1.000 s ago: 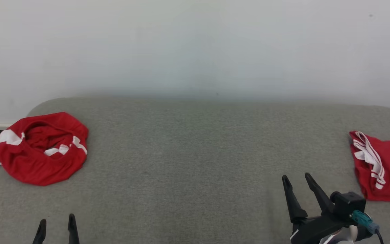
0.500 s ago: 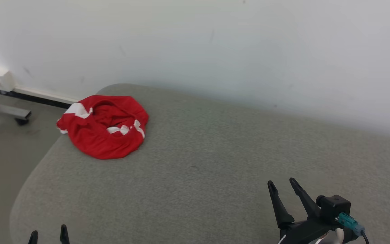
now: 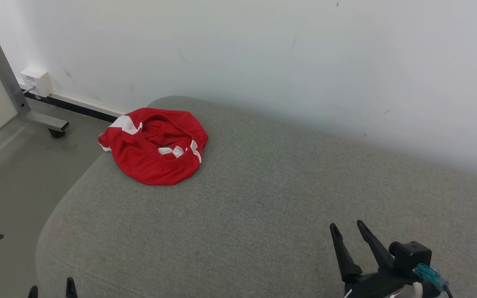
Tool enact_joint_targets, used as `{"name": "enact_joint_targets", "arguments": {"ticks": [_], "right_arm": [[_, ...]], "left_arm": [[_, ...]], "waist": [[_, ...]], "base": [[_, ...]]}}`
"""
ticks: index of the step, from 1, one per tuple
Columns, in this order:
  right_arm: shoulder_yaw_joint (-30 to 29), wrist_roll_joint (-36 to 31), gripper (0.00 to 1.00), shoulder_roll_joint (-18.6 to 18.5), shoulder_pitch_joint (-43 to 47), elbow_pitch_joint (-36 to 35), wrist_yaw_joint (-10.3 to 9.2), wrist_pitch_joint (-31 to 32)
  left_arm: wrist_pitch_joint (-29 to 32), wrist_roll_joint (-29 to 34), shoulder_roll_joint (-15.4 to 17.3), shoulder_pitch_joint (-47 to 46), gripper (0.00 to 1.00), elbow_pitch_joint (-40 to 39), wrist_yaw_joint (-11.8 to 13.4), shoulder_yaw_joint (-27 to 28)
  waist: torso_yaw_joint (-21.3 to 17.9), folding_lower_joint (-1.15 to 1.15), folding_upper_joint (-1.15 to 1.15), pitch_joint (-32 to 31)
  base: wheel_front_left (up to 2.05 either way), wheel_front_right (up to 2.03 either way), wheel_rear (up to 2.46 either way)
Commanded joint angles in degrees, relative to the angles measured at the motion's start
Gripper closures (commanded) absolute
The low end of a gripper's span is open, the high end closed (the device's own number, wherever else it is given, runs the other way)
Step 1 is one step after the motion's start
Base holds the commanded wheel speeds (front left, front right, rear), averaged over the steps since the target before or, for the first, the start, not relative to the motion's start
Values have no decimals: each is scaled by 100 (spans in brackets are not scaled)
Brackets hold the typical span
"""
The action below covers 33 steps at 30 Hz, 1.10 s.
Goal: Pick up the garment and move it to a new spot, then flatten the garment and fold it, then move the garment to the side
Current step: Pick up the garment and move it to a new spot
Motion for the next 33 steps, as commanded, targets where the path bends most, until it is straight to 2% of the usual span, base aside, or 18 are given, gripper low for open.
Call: {"name": "enact_joint_targets", "arguments": {"ticks": [1,11,15,21,25,27,30,33], "right_arm": [[-13,-27,0,-3,49,-24,-14,-20],[96,-112,0,-93,-133,-137,-14,1],[216,-145,0,-199,-358,-237,-14,89],[417,-276,0,-412,-779,-547,-14,298],[564,-377,0,-600,-1053,-888,-14,474],[600,-407,0,-673,-1159,-1050,-14,531],[600,-449,0,-757,-1280,-1308,-14,605],[586,-509,0,-778,-1326,-1542,-13,672]], "left_arm": [[0,-35,6,-40,0,19,33,13],[18,-156,68,-730,0,389,141,12],[149,-236,223,-1393,0,770,180,36],[571,-484,529,-2746,0,1435,96,75],[1058,-1128,613,-3705,0,1858,-24,386],[1368,-1222,823,-4116,0,2081,-48,425],[1783,-1693,944,-4717,0,2352,32,756],[2303,-1887,1254,-5057,0,2632,191,933]], "waist": [[-3,0,0,16],[-190,0,0,396],[-410,0,0,819],[-829,0,0,1667],[-1129,0,0,2283],[-1283,0,0,2561],[-1509,0,0,2965],[-1750,0,0,3303]], "base": [[0,0,0],[0,0,0],[0,0,0],[0,0,0],[0,0,0],[0,0,0],[0,0,0],[0,0,0]]}}
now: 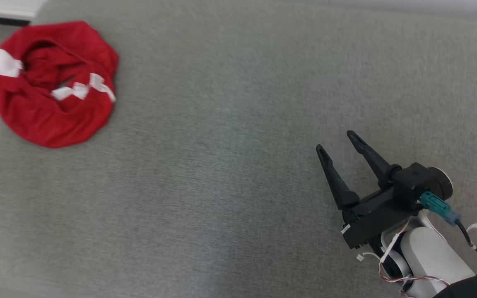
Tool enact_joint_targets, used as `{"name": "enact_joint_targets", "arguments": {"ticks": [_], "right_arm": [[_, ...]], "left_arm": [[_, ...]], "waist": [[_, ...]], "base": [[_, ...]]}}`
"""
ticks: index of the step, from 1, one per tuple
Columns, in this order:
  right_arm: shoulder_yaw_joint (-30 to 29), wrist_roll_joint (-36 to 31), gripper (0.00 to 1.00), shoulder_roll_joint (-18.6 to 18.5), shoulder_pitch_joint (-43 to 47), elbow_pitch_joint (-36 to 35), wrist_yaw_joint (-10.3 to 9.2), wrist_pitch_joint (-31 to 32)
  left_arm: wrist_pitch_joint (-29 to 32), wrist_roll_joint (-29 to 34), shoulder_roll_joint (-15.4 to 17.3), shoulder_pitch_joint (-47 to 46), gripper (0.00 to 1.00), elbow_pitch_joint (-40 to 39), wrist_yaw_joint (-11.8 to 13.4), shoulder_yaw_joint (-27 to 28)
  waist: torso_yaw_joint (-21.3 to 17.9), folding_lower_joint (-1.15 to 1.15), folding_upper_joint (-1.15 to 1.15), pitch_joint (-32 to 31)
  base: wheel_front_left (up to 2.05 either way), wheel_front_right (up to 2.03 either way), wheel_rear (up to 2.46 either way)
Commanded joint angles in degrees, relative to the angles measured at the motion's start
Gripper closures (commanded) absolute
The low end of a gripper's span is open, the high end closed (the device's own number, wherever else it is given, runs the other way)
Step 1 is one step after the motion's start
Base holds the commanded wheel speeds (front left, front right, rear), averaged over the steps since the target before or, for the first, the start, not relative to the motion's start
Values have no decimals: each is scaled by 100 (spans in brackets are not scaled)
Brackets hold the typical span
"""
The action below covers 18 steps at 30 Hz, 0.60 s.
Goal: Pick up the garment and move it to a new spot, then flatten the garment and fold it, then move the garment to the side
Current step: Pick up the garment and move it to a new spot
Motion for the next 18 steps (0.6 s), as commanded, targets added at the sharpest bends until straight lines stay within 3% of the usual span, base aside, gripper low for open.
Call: {"name": "enact_joint_targets", "arguments": {"ticks": [1,9,18], "right_arm": [[15,-52,0,-3,-90,-123,-12,34],[-62,-220,0,77,-122,-642,-12,67],[-108,-289,0,185,-35,-671,-13,8]], "left_arm": [[227,-124,200,-159,0,100,84,103],[1276,-692,608,-772,0,79,559,618],[2004,-532,764,-497,0,63,1281,655]], "waist": [[-857,-3,-2,1023],[-1378,-3,-2,1711],[-1669,-3,-2,1870]], "base": [[0,0,0],[0,0,0],[0,0,0]]}}
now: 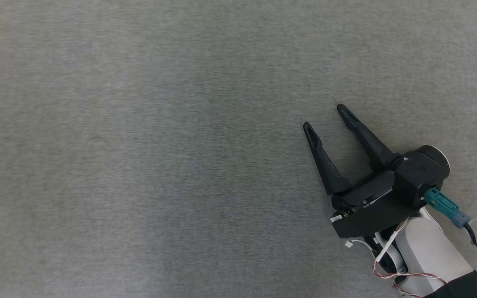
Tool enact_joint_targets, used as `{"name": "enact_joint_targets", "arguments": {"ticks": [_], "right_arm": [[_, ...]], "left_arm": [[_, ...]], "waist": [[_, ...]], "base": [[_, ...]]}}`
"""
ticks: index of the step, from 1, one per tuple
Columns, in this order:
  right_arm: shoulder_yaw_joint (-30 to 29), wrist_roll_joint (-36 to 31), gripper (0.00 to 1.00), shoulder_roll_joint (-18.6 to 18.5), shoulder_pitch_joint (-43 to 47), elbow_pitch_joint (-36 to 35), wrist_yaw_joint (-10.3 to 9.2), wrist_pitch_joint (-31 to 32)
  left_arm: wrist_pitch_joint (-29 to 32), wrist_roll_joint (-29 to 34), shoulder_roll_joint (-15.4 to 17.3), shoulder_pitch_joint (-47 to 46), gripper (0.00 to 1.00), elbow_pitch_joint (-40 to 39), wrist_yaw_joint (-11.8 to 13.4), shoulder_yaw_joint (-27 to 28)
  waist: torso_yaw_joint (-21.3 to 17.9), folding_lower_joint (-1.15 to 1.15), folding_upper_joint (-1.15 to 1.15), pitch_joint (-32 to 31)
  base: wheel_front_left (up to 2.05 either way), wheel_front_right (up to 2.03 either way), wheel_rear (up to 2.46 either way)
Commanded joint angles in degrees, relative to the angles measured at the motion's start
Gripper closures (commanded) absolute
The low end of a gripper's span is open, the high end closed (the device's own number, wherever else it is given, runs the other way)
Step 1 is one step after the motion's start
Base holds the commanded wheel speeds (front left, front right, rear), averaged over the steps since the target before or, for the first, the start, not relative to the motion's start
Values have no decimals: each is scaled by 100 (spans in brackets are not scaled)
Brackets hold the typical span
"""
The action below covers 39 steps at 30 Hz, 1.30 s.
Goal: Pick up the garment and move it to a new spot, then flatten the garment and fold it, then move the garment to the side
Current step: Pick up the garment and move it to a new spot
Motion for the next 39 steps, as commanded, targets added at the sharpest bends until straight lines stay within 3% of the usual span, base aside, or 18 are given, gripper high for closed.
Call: {"name": "enact_joint_targets", "arguments": {"ticks": [1,5,6,7,8,14,19,25,32,39], "right_arm": [[-25,-31,0,-24,75,163,-14,13],[-22,-40,0,3,74,190,-14,1],[-12,-38,0,11,69,209,-14,-2],[-14,-37,0,10,68,217,-14,2],[-13,-38,0,11,63,224,-14,5],[-2,25,0,36,60,323,-14,-72],[135,153,0,135,87,555,-14,-239],[245,342,0,306,205,981,-14,-440],[444,579,0,413,482,1409,-14,-575],[561,726,0,469,615,1564,-14,-637]], "left_arm": [[178,35,24,151,0,90,120,13],[410,99,-30,378,0,213,229,-67],[499,126,-35,438,18,244,263,-104],[561,125,-44,485,53,250,259,-122],[597,96,-56,520,100,245,255,-116],[538,-75,11,548,100,155,24,-66],[312,-52,426,355,100,-123,-503,-192],[168,235,718,195,100,-465,-931,-582],[634,313,597,-47,100,-1075,-1195,-1181],[1177,284,42,-48,100,-2008,-1109,-1800]], "waist": [[-352,0,-1,295],[-387,0,-1,248],[-395,0,-1,219],[-396,0,-1,202],[-393,0,-1,179],[-315,0,-1,-87],[-247,0,-1,-680],[-345,0,-1,-1522],[-690,0,-1,-2493],[-1255,0,-1,-2969]], "base": [[0,0,0],[0,0,0],[0,0,0],[0,0,0],[0,0,0],[0,0,0],[0,0,0],[0,0,0],[0,0,0],[0,0,0]]}}
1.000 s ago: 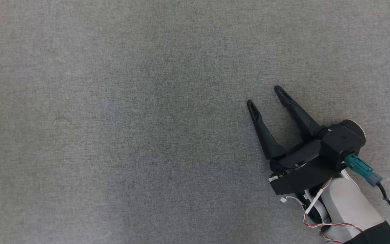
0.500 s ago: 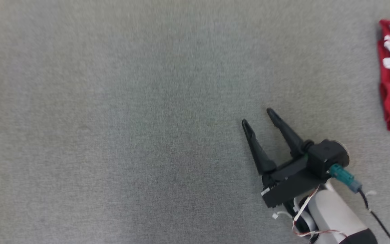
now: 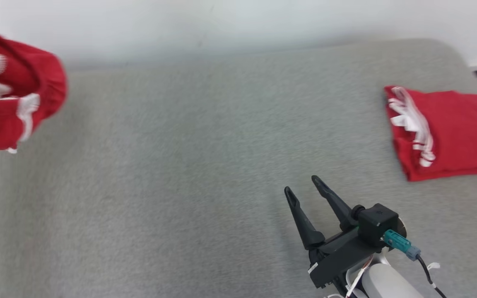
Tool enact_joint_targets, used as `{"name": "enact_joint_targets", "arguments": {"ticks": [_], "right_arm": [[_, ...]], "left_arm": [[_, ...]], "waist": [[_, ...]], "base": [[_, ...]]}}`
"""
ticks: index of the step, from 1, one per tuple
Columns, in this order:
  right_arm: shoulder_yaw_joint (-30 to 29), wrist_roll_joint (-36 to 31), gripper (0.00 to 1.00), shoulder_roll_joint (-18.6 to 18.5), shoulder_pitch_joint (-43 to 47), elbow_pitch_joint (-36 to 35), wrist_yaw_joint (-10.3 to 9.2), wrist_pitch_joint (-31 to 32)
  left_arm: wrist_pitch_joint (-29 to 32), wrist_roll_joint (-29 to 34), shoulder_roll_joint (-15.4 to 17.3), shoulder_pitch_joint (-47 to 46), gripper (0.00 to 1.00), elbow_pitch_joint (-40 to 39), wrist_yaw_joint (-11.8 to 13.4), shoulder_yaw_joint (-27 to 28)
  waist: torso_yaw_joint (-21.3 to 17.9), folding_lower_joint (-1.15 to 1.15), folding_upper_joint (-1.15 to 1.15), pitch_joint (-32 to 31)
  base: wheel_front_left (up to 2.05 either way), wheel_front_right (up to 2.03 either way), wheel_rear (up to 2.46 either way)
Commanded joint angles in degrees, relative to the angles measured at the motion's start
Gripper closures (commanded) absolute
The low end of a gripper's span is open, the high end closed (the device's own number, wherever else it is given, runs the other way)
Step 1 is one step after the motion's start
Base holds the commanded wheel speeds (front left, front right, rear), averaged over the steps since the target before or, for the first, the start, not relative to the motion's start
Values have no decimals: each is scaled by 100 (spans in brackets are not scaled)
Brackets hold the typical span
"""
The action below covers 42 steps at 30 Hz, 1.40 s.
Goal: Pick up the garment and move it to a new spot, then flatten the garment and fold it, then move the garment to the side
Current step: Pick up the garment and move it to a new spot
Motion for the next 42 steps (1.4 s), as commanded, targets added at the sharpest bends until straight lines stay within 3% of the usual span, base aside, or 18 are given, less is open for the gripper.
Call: {"name": "enact_joint_targets", "arguments": {"ticks": [1,6,13,17,25,29,30,31,32,39,42], "right_arm": [[25,72,0,16,87,28,-14,-30],[51,92,0,41,47,53,-14,-43],[27,47,0,127,-15,12,-14,-50],[-15,21,0,161,6,-32,-14,-52],[-100,-17,0,189,13,-105,-14,-54],[-156,-23,0,105,-11,-96,-14,-54],[-193,-28,0,87,-1,-88,-14,-54],[-208,-37,0,91,13,-83,-14,-54],[-240,-36,0,90,38,-84,-14,-54],[-516,-63,0,23,283,-58,-14,-54],[-685,-106,0,-37,405,-68,-14,-46]], "left_arm": [[137,-41,-230,56,100,-302,30,-191],[204,-91,-738,223,100,-775,-28,-671],[261,-33,-1179,537,100,-845,-86,-1211],[147,88,-1274,853,100,-670,-118,-1419],[-1012,221,-1587,1767,100,181,-310,-1632],[-1764,477,-1707,2075,100,850,-263,-1810],[-1911,525,-1741,2110,94,1022,-258,-1856],[-2072,561,-1767,2128,30,1134,-231,-1882],[-2284,599,-1793,2139,0,1236,-212,-1897],[-3534,586,-1952,2347,0,1519,-52,-1874],[-4022,466,-1987,2496,0,1416,-106,-1787]], "waist": [[-709,1,0,-590],[-1142,1,0,-626],[-1622,1,0,-523],[-1819,1,0,-409],[-1931,1,0,-265],[-1841,1,0,-297],[-1798,1,0,-319],[-1761,1,0,-339],[-1712,1,0,-369],[-1282,1,0,-643],[-1060,1,0,-789]], "base": [[0,0,0],[0,0,0],[0,0,0],[0,0,0],[0,0,0],[0,0,0],[0,0,0],[0,0,0],[0,0,0],[0,0,0],[0,0,0]]}}
